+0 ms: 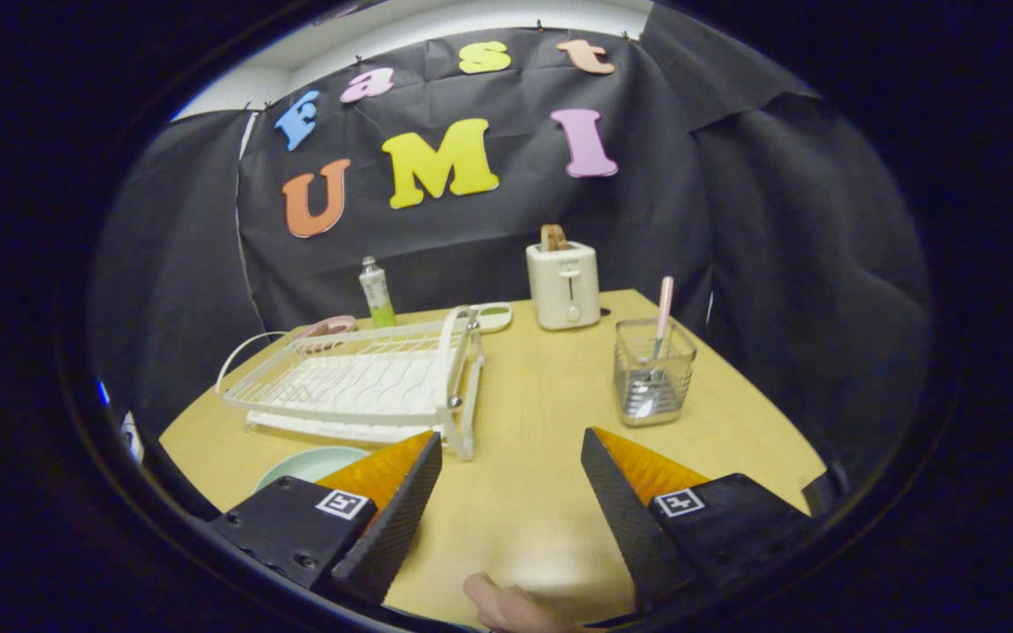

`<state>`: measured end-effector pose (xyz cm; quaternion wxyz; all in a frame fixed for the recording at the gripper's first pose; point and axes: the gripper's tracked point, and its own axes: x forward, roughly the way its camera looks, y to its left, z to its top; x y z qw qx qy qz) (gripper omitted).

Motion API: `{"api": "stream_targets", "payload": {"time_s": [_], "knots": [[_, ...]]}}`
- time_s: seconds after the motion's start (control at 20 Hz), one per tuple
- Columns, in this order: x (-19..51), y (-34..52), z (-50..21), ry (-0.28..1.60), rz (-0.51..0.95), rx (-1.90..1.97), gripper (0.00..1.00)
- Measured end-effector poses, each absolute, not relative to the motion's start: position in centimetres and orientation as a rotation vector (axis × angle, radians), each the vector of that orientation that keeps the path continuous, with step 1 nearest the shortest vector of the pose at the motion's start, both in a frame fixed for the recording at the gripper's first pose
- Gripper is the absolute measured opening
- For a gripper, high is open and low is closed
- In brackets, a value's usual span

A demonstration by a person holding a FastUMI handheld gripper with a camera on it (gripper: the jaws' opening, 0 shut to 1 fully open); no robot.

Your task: Take the plate from the dish rack, then take the spoon from the basket and place it into the plate.

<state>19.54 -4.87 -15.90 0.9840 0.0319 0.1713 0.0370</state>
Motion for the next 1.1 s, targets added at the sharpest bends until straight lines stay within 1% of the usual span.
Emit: {"api": "stream_targets", "payload": {"time_s": [0.2,0.4,0.55,0.6,0.7,0.8,0.9,1.0,1.05,1.1], "knots": [[24.7,-9.4,-13.0,0.295,0.003,0.079,1.00],[30.9,-13.9,-12.2,0.288,-0.067,0.061,1.00],[34.3,-14.9,-11.2,0.268,-0.032,0.080,1.00],[35.7,-15.4,-11.0,0.272,-0.040,0.083,1.00],[38.0,-16.3,-11.8,0.315,-0.044,0.091,0.96],[39.7,-17.1,-12.9,0.364,-0.080,0.109,0.92],[41.2,-18.0,-13.6,0.380,-0.097,0.133,0.87],[42.6,-18.8,-14.9,0.416,-0.130,0.154,0.64],[42.4,-18.2,-14.4,0.399,-0.099,0.178,0.53],[42.5,-18.0,-14.3,0.394,-0.084,0.182,0.36]]}}
